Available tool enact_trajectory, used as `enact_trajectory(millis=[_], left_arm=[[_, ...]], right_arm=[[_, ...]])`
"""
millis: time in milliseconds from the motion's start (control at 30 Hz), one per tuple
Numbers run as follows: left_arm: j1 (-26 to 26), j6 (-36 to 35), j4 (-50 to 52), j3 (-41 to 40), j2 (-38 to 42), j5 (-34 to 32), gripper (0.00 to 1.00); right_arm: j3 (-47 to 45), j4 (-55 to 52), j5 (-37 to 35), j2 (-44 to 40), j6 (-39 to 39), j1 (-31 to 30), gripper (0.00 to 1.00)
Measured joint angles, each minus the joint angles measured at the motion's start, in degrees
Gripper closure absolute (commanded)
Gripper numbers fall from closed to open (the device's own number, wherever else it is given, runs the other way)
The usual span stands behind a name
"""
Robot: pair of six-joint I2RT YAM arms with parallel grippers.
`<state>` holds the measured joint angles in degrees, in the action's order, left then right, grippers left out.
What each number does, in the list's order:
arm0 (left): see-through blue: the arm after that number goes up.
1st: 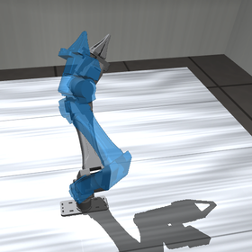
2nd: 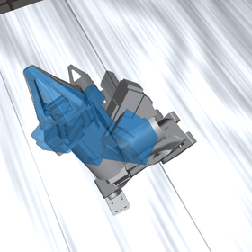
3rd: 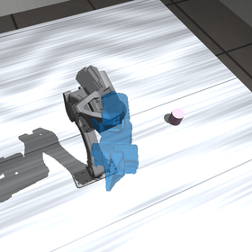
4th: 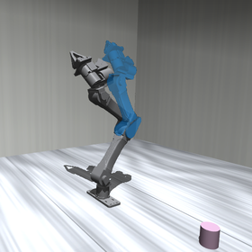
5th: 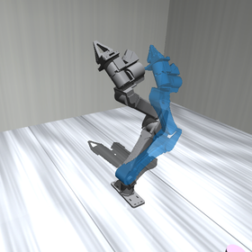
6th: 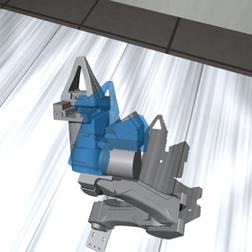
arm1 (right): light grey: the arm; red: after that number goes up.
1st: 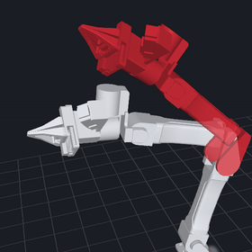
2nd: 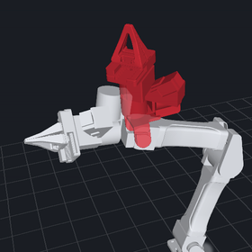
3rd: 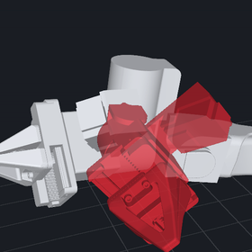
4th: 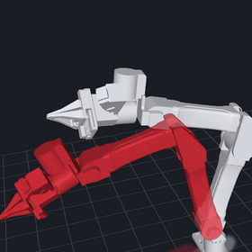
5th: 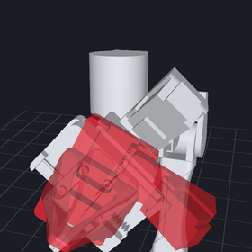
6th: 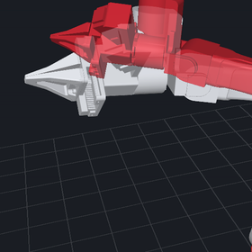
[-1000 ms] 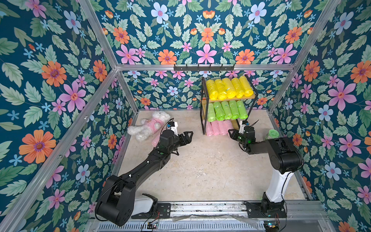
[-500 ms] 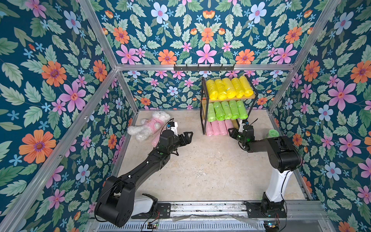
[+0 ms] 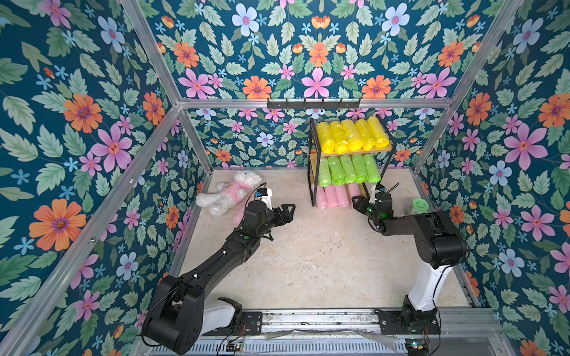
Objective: Sort the rolls of trash bags by color and place them on the shelf
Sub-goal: Place the roll of trash bags on the shelf.
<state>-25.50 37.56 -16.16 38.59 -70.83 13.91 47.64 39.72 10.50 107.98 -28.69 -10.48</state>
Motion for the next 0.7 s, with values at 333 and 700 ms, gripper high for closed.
enact_trajectory(millis=[333, 700], left_arm=[[0.0, -0.2, 0.5, -0.7, 1.1, -0.4, 0.11], [0.0, -0.2, 0.4, -0.7, 1.4, -0.3, 0.11]], right_arm=[[-8.0, 0.8, -1.2, -7.8, -1.6, 0.0, 0.21], [-10.9, 3.8, -4.5, -6.2, -7.9, 0.0, 0.17]])
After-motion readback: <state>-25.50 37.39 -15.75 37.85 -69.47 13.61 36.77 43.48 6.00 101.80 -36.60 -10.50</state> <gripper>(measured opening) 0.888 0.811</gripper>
